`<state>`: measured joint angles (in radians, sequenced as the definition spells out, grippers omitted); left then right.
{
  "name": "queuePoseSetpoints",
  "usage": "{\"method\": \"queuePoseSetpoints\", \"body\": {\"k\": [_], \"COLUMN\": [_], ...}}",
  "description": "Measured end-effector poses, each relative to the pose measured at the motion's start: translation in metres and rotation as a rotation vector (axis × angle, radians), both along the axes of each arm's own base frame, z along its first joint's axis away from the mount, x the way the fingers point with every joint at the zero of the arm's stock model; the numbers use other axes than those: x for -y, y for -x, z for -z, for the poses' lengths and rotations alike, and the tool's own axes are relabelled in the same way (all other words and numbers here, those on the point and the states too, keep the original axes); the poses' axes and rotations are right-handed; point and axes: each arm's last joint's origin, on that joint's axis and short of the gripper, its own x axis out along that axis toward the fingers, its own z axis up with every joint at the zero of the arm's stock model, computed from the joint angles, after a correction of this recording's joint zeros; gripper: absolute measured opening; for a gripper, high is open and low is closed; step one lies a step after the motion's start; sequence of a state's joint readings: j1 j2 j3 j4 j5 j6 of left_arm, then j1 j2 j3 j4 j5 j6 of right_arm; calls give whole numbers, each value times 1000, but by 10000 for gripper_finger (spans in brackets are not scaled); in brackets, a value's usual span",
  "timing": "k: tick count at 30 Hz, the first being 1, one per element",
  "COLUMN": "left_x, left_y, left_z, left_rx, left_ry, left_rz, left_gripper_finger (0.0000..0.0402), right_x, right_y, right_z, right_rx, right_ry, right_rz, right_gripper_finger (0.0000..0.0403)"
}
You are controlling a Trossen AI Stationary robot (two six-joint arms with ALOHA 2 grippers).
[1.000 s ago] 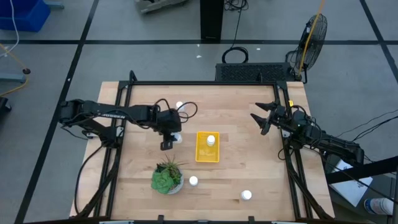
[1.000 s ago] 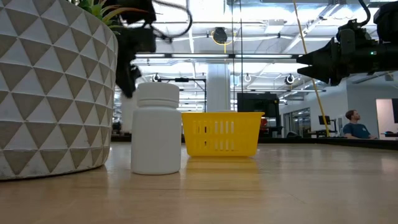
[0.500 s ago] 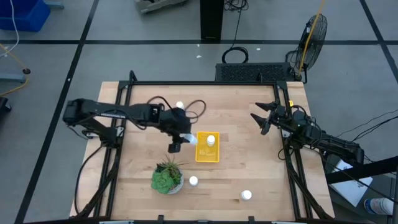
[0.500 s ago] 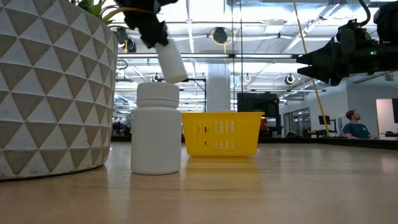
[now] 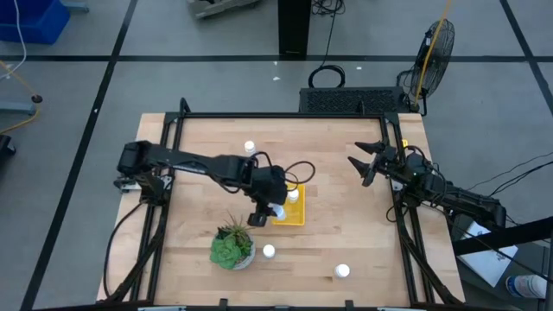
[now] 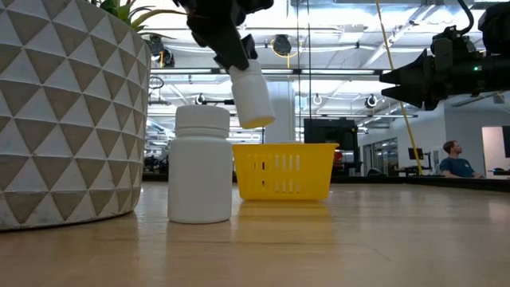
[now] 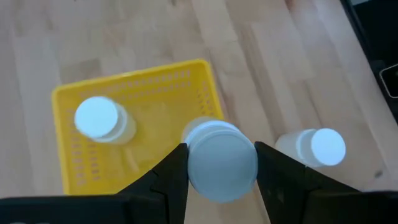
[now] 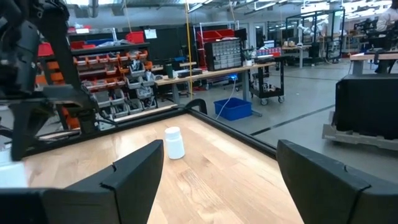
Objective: Pick and place pill bottles into a basket
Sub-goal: Put the white pill bottle into the yellow bin
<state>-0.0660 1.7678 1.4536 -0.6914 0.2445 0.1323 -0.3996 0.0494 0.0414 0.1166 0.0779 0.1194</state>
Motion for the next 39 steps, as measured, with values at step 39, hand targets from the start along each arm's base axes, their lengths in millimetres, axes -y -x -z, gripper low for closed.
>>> {"method": "queuePoseSetpoints", "body": {"k": [39], "left_x": [-11], "left_y": [-13], "left_z": [47], "left_rx": [-157], "left_ry": [11], "left_rz": [21], "left_gripper_finger": [162], "right_x": [0], "right_y": [0], "right_z": [1], "right_rx": [-7], "right_ry": [-2], "right_rz": [-3], "right_gripper_finger": [302]}}
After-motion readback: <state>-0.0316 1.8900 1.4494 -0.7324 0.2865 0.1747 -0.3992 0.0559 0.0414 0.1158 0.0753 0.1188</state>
